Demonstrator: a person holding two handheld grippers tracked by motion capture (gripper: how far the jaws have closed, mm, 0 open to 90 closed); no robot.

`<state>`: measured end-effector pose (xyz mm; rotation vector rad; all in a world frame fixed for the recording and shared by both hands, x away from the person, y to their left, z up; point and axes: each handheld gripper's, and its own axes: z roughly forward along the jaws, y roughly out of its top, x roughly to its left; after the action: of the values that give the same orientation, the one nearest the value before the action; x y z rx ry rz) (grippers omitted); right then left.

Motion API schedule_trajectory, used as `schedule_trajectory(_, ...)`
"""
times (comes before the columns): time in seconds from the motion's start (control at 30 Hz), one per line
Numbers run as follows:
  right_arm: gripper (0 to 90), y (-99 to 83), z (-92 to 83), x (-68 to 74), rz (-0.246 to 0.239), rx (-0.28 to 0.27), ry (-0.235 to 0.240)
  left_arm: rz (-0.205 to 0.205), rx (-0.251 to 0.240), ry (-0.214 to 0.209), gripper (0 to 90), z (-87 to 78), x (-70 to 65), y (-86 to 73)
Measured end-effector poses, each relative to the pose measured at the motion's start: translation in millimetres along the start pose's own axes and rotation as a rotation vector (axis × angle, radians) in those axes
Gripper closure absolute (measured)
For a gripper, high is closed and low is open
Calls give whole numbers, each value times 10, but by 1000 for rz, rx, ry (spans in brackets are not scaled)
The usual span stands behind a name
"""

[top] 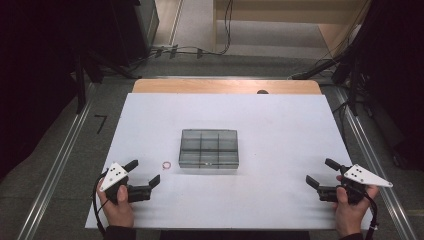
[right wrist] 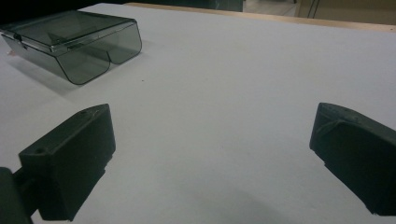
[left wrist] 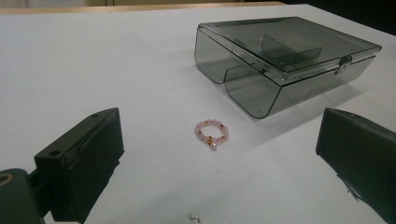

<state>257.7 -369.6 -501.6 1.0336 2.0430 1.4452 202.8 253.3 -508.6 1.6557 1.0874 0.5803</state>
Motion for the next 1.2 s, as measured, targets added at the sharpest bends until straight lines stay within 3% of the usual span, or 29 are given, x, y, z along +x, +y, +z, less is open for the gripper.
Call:
schedule_trajectory(0.4,0,-2,5,5,-2,5,1,-6,0,-12,3,15,-26,108)
schedule_trajectory(0.5,0,-4,7,3,-1,3,1,-23,3,-17,4,45,-19,163)
schedule_trajectory(0.53,0,-4,8,3,-1,4,2,-49,-2,-30,7,61,-10,193)
schedule_trajectory(0.77,0,-4,8,9,0,13,4,-88,9,-28,58,122,17,293)
schedule_trajectory(0.9,0,-6,10,10,1,14,6,-123,23,-46,170,207,81,388)
schedule_trajectory(1.2,0,-7,20,14,-6,17,5,-144,57,-59,363,404,139,493)
